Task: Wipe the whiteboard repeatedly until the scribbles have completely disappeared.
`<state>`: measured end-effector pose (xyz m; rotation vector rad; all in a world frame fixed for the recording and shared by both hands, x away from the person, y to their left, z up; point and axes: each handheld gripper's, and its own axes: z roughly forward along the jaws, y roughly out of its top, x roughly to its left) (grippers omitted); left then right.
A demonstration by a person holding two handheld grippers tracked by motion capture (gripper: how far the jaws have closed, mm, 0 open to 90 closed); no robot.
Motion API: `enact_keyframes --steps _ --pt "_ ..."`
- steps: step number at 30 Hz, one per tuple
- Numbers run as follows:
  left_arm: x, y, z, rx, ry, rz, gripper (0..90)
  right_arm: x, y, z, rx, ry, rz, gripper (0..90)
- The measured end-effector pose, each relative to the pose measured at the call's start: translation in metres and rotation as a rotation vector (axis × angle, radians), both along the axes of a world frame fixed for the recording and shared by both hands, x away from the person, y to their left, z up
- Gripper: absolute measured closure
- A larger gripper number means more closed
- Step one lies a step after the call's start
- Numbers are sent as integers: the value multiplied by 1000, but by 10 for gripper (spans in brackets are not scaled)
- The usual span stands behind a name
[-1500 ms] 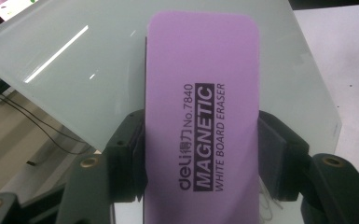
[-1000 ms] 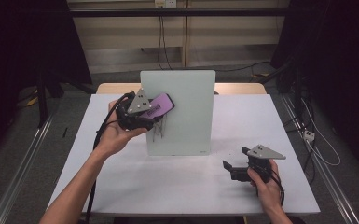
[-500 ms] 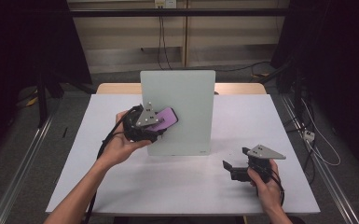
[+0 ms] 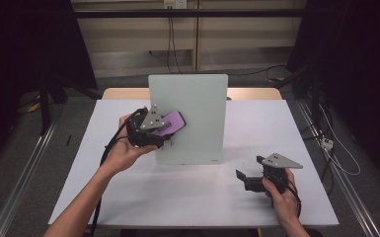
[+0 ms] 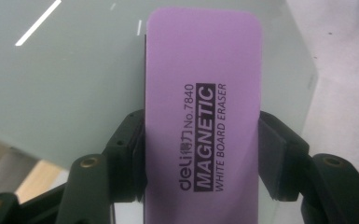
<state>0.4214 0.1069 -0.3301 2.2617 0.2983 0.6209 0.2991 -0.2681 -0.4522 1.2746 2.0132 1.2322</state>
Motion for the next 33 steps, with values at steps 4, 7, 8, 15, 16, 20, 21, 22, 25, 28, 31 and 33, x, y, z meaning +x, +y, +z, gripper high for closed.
enact_keyframes --steps 4,7,8,15,16,20,21,22,25,28,31,33 --pt "6 9 13 -56 -15 29 412 0 1 0 3 5 -1 66" --pt "8 11 18 -64 -24 42 412 0 1 0 3 5 -1 66" --pt "8 11 19 -64 -22 44 412 1 1 0 3 5 -1 66" --pt "7 9 16 -49 -21 41 412 1 1 0 -3 5 3 67" --pt "6 8 14 -46 -21 41 412 0 1 0 -3 5 3 67" --pt "4 5 8 -36 -14 25 412 0 1 0 2 6 -2 67" --pt "3 4 6 -36 -10 24 412 0 1 0 2 6 -2 67" --pt "3 3 5 -28 -7 20 412 0 1 0 -1 5 1 67" --pt "1 0 1 -16 -7 11 412 1 1 0 -3 6 3 67" --pt "0 -3 -1 -14 2 5 412 0 1 0 0 6 1 67" --pt "-1 -6 -4 -9 5 -2 411 0 1 0 -1 5 1 67" --pt "-2 -8 -6 -8 9 -5 412 0 1 0 2 6 -1 67"
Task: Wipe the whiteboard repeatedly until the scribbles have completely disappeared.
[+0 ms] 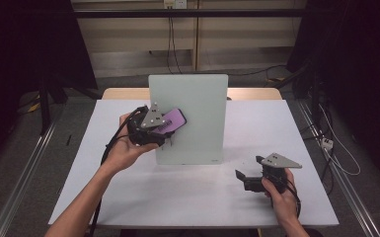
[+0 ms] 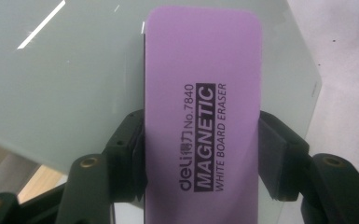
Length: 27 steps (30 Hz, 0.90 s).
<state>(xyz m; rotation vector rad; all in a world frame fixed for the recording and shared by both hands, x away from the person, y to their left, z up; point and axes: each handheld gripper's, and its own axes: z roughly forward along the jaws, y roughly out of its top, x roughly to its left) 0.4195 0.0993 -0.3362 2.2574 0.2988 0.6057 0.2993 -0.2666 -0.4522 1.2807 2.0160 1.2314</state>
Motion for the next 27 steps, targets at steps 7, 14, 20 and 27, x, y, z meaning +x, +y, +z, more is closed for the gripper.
enact_keyframes --steps 7,14,20,27 --pt "-3 -9 -10 13 20 -26 411 0 0 0 1 0 -1 67" --pt "-9 -22 -24 44 45 -58 411 0 0 0 1 1 -1 67" --pt "-7 -23 -21 50 51 -66 412 0 -1 0 -1 -3 1 67" --pt "2 -15 3 7 13 -32 412 0 -1 0 -2 -4 0 67"
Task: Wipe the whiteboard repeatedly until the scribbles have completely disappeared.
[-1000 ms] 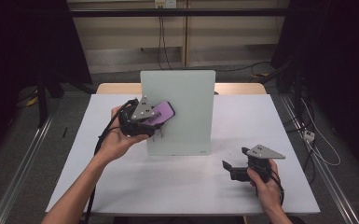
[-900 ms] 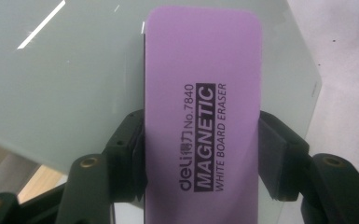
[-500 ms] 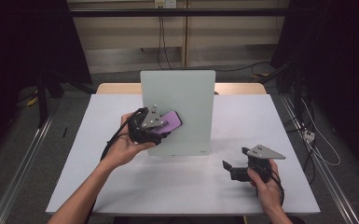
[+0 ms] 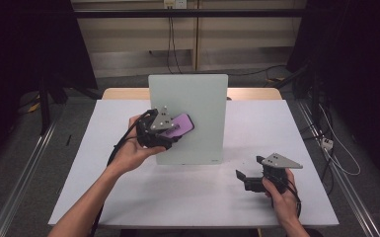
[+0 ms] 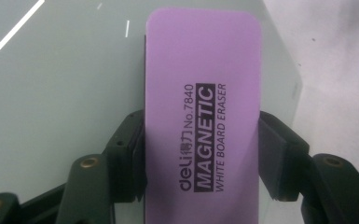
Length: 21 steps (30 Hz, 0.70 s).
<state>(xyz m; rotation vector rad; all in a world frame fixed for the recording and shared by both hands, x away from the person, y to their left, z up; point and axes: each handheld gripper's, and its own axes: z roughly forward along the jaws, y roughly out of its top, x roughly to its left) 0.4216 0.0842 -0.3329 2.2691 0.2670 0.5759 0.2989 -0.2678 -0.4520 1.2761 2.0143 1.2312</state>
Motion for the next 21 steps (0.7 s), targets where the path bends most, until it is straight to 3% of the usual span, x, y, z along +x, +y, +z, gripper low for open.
enact_keyframes --steps 4,7,11,21 --pt "6 6 15 -47 -18 32 411 0 0 0 1 0 1 68" --pt "7 8 18 -66 -21 37 412 0 0 0 1 0 2 67" --pt "4 5 13 -53 -37 40 411 0 0 0 0 0 0 68" --pt "-7 -3 -15 20 5 -11 411 0 1 0 0 1 3 68"
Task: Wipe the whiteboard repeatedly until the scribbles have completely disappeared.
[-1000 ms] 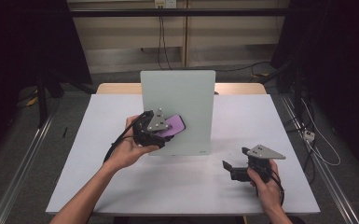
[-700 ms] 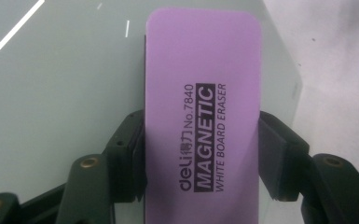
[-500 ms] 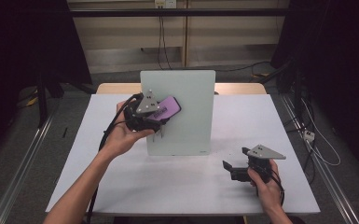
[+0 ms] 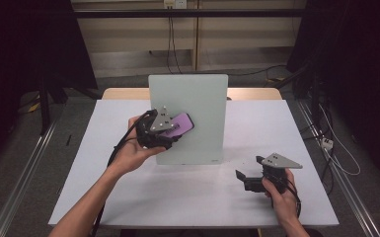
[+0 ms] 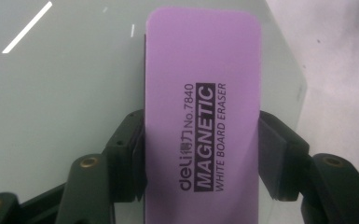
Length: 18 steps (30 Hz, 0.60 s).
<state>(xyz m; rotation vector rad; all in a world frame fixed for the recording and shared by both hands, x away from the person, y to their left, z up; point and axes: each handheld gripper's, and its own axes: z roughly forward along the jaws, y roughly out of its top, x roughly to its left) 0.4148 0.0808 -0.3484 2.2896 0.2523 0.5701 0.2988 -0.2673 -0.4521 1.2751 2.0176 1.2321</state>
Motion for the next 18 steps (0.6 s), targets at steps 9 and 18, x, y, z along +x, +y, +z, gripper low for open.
enact_keyframes --steps 9,18 --pt "-8 -5 -21 48 40 -30 411 1 1 0 2 3 0 68" --pt "-8 -3 -23 69 51 -42 411 0 0 0 4 4 -2 68"
